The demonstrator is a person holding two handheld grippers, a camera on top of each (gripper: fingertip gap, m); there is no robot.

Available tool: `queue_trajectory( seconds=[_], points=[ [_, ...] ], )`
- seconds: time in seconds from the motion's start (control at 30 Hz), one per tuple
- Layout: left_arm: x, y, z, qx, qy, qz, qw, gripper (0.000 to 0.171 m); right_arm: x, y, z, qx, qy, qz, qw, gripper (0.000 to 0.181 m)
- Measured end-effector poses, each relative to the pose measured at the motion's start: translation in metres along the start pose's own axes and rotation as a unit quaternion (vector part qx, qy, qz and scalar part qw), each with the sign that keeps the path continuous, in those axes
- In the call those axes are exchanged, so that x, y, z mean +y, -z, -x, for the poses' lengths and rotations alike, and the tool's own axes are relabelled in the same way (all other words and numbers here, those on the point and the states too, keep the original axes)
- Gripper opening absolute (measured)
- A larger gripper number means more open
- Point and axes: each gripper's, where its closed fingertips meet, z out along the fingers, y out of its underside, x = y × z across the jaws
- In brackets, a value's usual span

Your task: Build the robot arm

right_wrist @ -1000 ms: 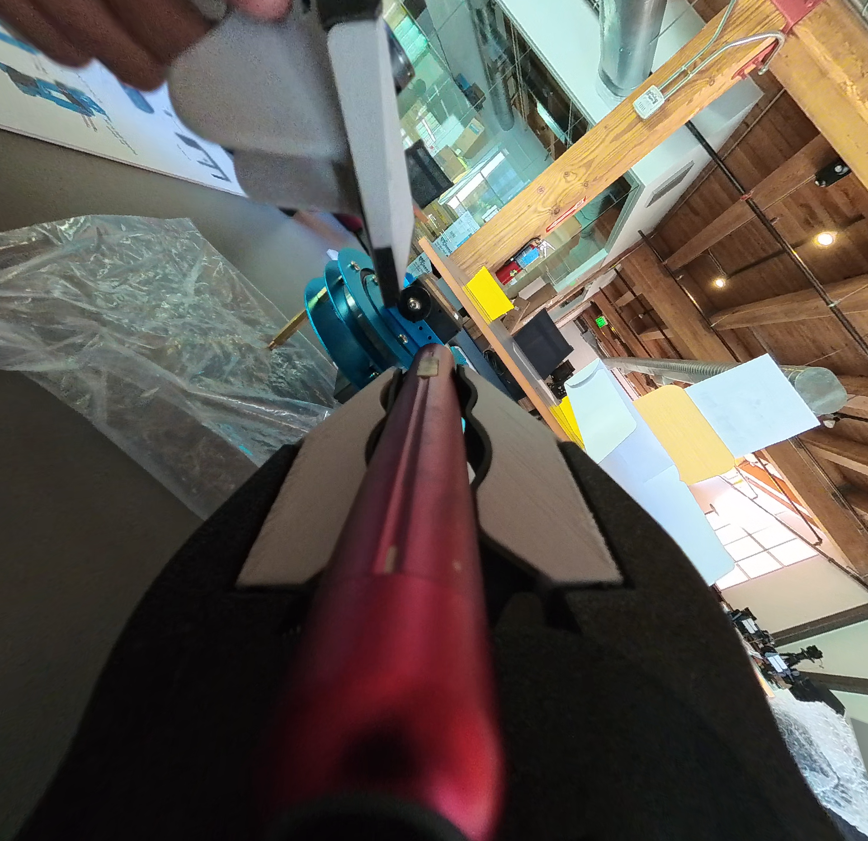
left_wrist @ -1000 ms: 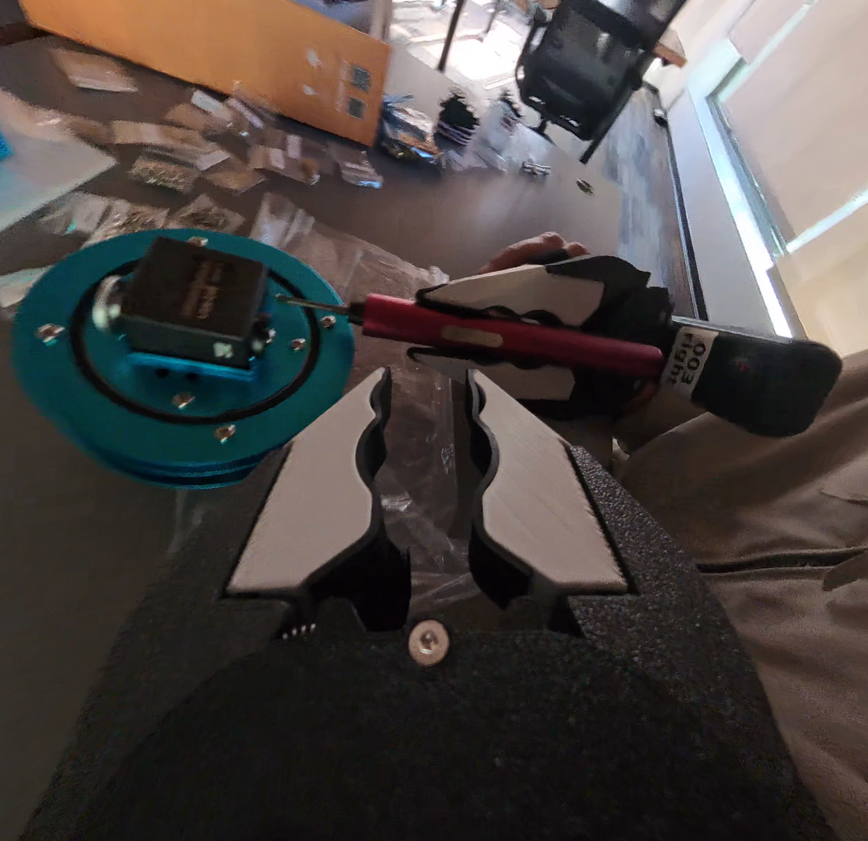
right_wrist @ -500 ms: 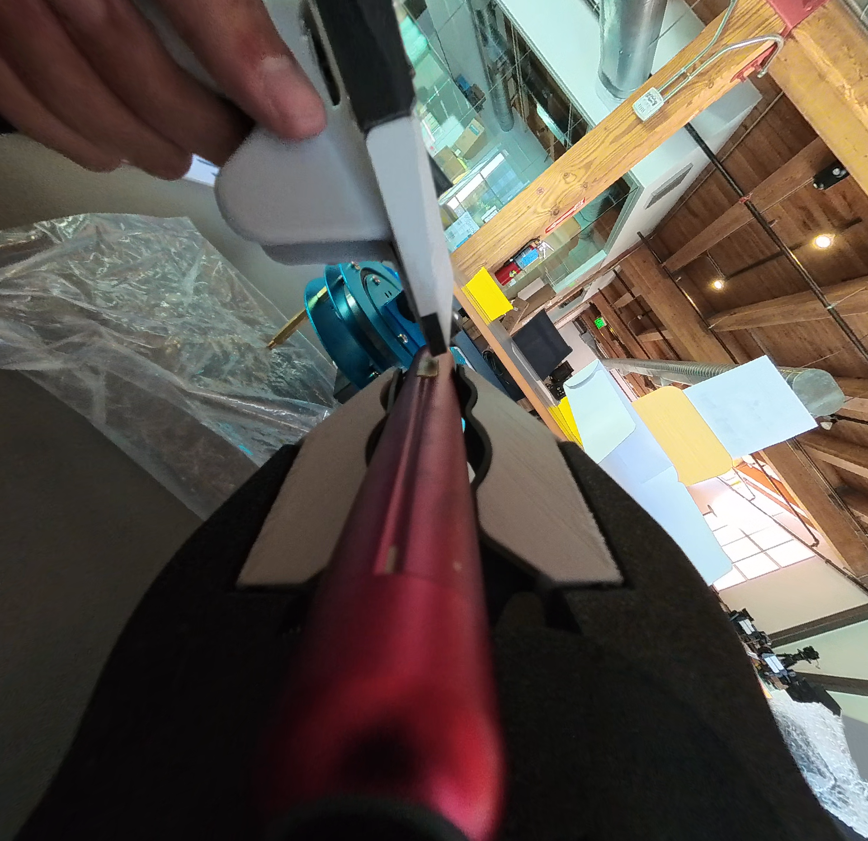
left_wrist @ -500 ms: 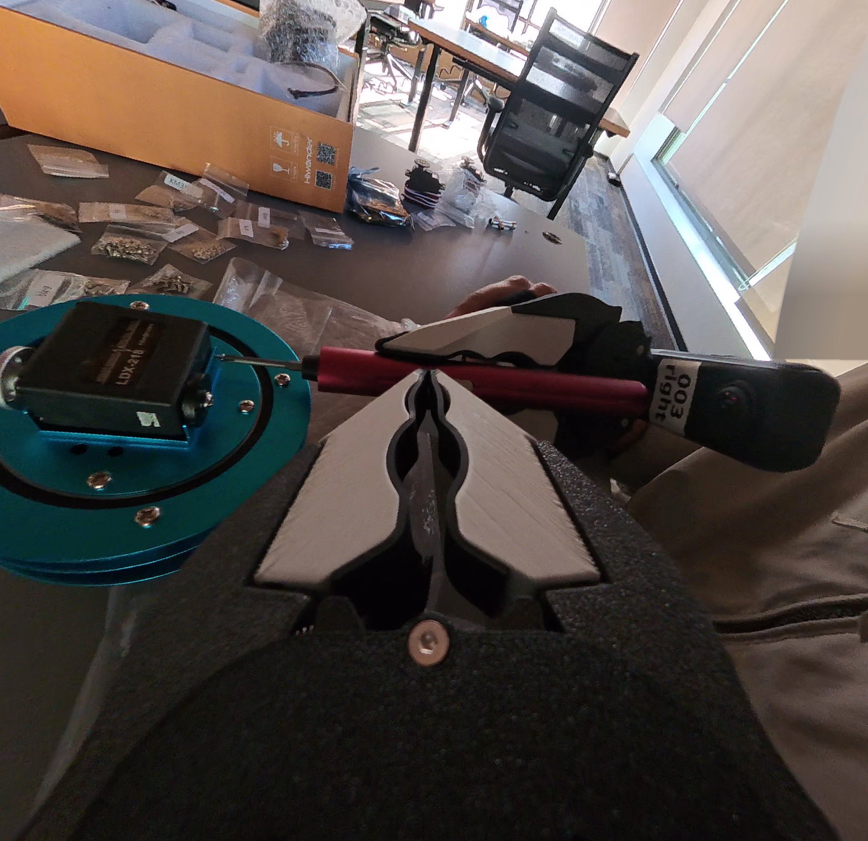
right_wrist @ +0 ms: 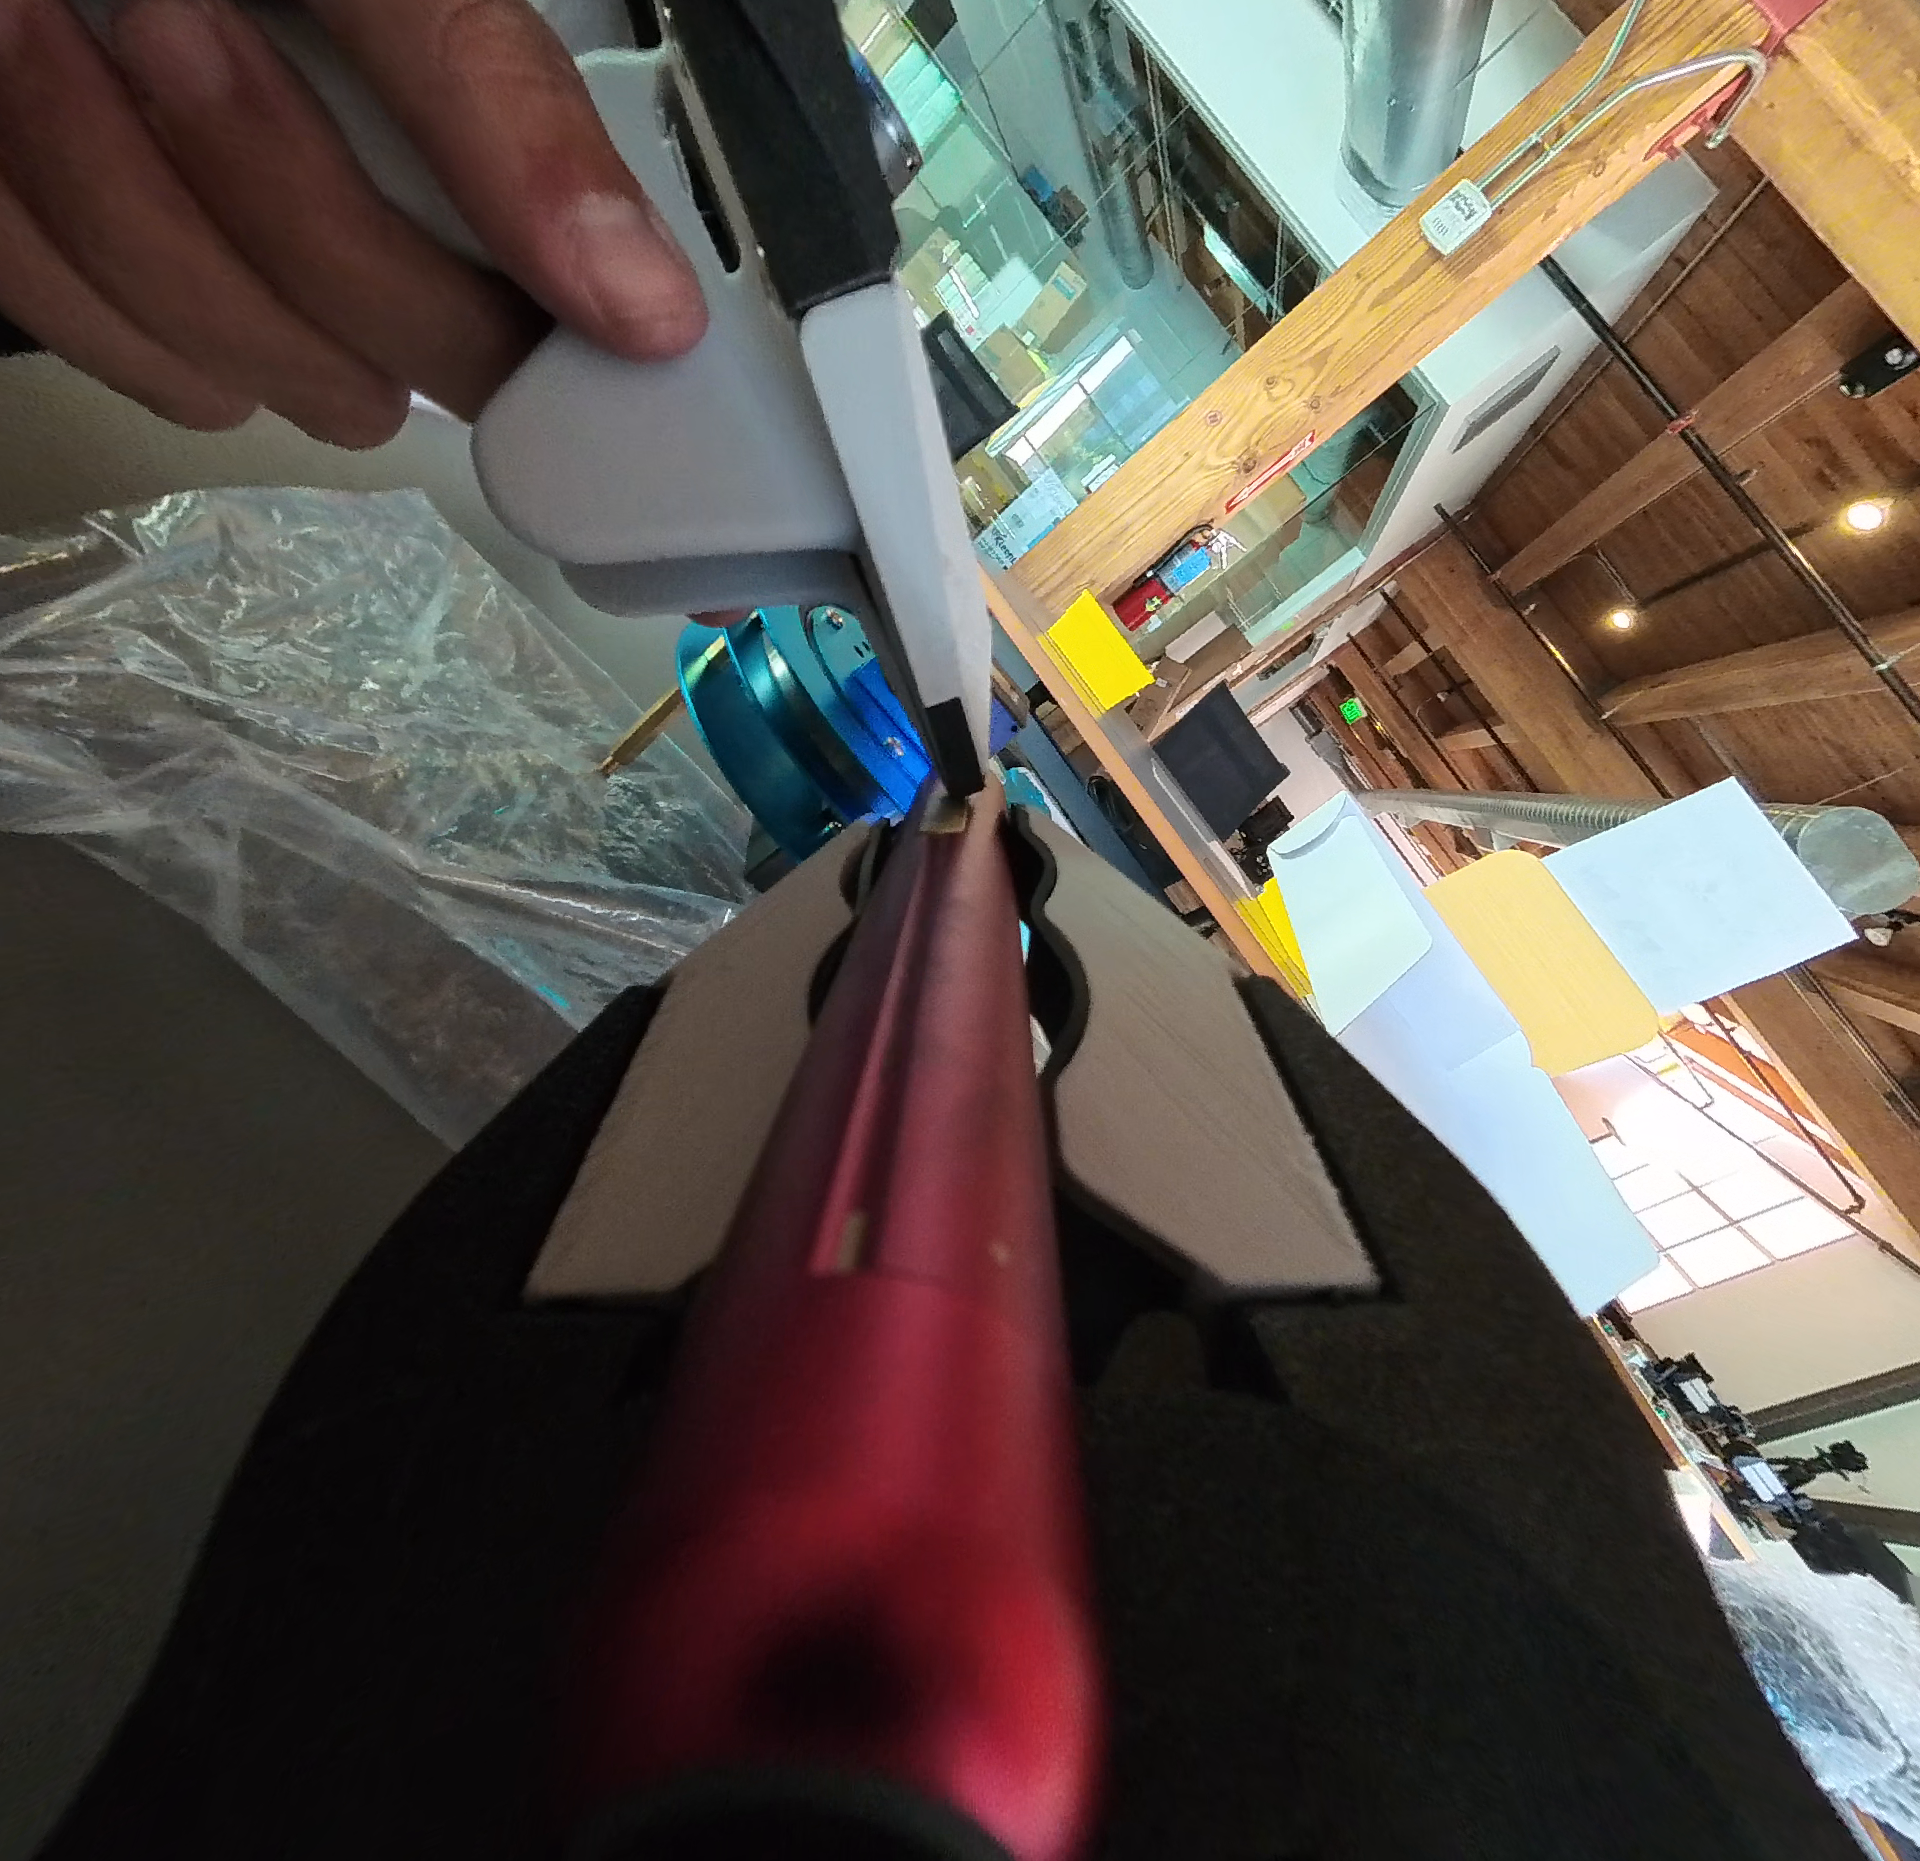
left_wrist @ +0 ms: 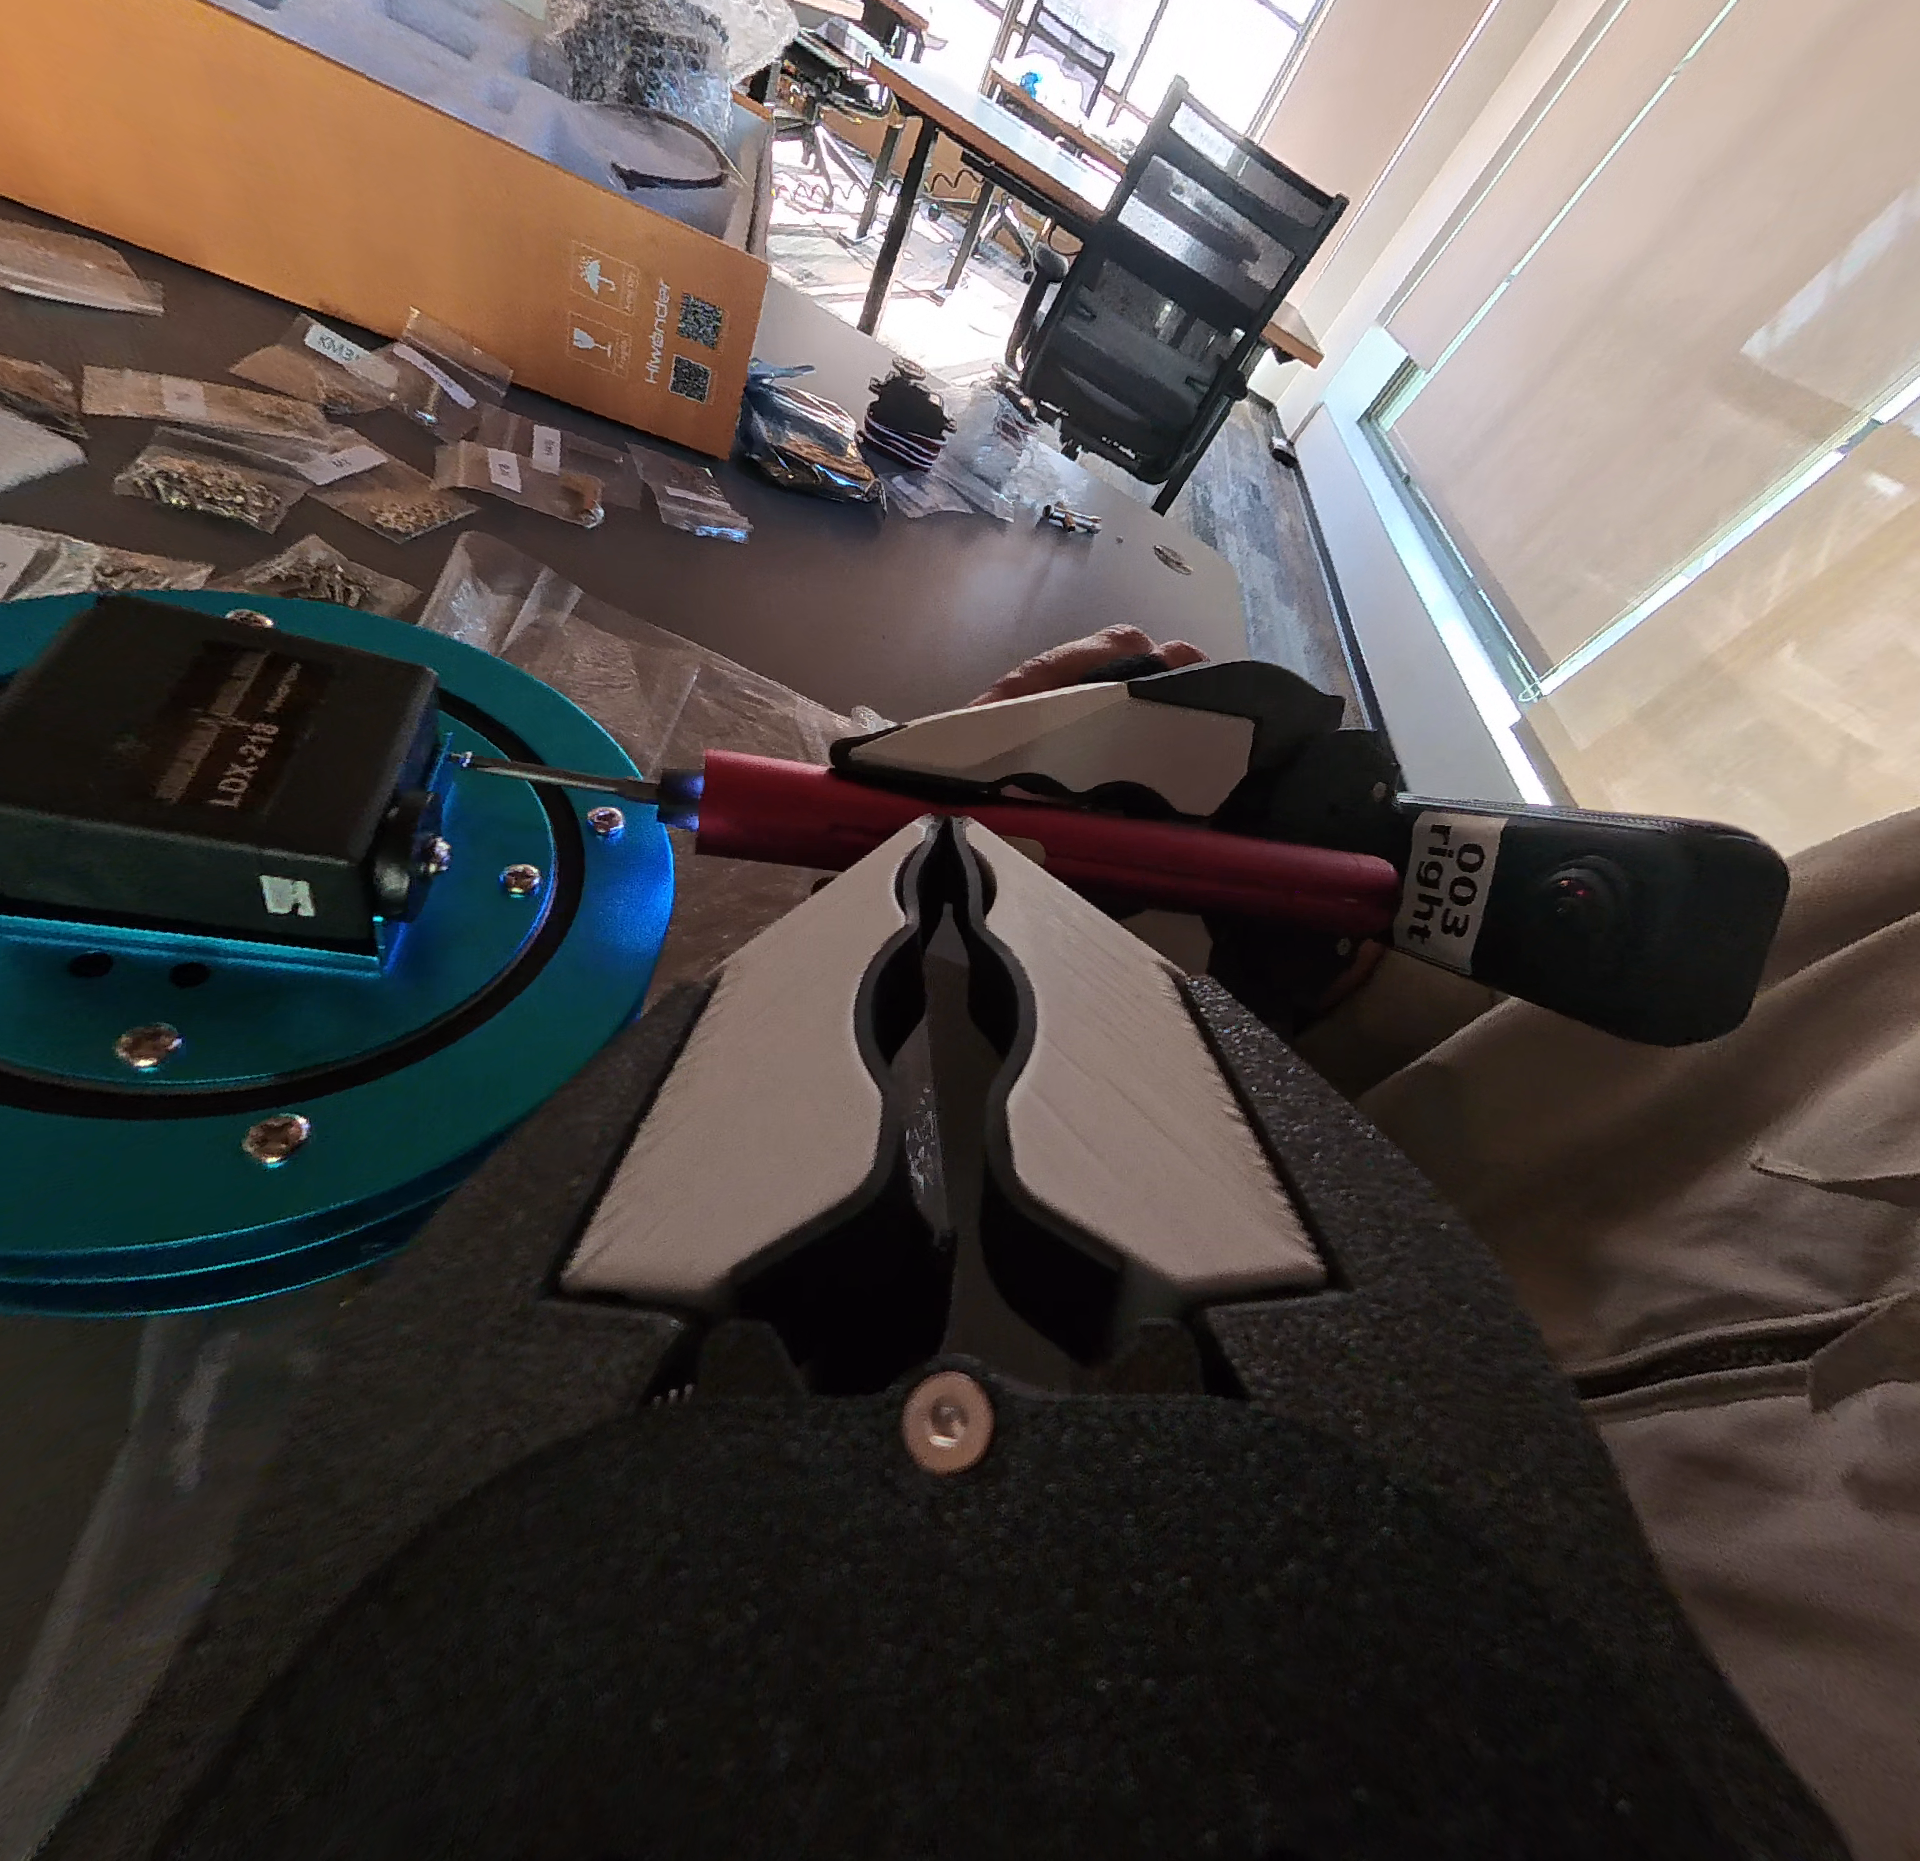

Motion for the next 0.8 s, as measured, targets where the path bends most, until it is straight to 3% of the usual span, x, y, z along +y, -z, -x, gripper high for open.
queue_trajectory(
  seconds=[0.5, 0.6, 0.73, 0.8],
  points=[
    [-0.003, 0.004, 0.005, 0.0, 0.012, -0.006, 1.0, 0.0, 0.0, -0.006, 0.0, 0.002, 0.018, -0.001, 1.0, 0.02],
    [-0.012, 0.009, 0.012, -0.02, -0.016, -0.003, 1.0, 0.0, -0.001, -0.007, 0.0, 0.004, 0.014, -0.003, 1.0, 0.02],
    [-0.06, 0.039, 0.051, -0.135, -0.118, -0.031, 0.983, 0.037, 0.0, -0.008, 0.001, 0.007, 0.021, -0.003, 1.0, 0.02],
    [-0.057, 0.04, 0.073, -0.16, -0.158, 0.022, 0.974, 0.048, 0.0, -0.008, 0.001, 0.005, 0.016, -0.004, 1.0, 0.02]
  ],
)
